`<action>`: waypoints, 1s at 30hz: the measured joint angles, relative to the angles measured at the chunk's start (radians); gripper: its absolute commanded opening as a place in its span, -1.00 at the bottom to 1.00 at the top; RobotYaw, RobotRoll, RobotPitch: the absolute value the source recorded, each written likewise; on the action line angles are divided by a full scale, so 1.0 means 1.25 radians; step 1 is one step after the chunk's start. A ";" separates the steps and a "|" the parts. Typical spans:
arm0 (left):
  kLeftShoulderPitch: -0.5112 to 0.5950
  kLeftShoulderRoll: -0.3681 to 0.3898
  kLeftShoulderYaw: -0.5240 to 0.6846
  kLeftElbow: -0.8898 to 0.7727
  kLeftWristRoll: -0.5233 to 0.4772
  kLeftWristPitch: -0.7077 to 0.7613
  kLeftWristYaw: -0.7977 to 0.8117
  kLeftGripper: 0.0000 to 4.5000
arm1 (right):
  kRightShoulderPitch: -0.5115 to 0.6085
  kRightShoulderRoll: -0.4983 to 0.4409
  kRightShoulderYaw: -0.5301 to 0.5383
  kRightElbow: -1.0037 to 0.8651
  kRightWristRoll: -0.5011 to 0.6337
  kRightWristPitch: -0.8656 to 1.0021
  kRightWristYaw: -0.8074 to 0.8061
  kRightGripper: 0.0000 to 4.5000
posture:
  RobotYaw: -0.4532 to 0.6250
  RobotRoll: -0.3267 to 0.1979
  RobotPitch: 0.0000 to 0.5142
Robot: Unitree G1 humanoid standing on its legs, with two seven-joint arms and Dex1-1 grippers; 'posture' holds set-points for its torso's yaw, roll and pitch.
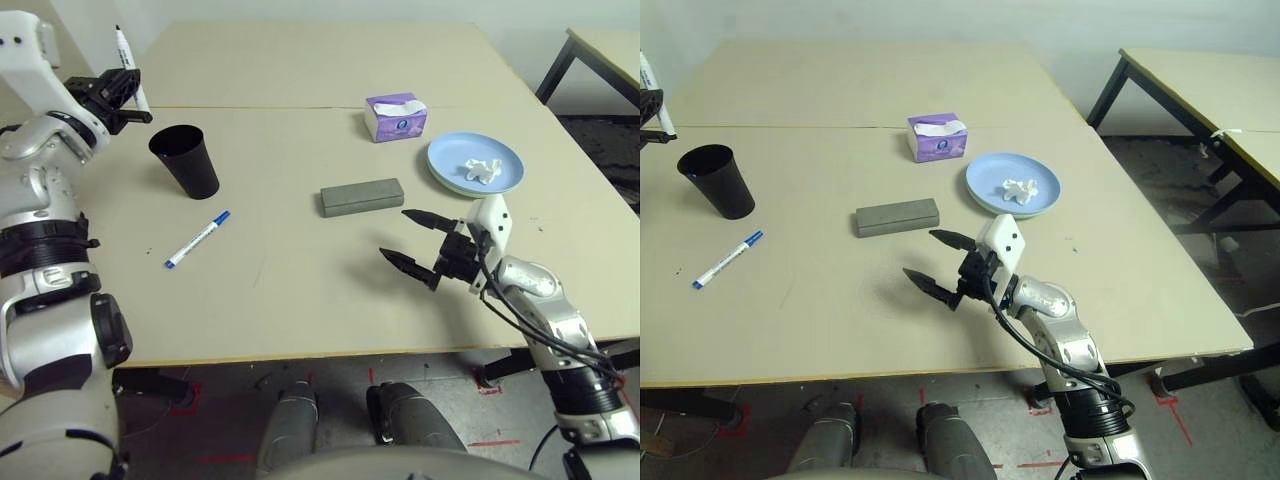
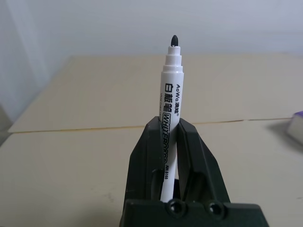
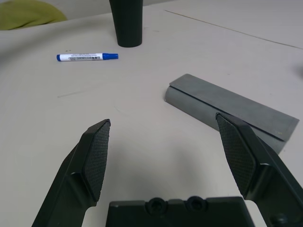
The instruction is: Organize and tidy the items on the table.
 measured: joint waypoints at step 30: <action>-0.047 -0.063 -0.038 0.245 0.065 -0.182 -0.007 0.01 | 0.016 0.000 0.001 -0.059 0.006 0.030 -0.002 1.00 | -0.32 0.25 -0.48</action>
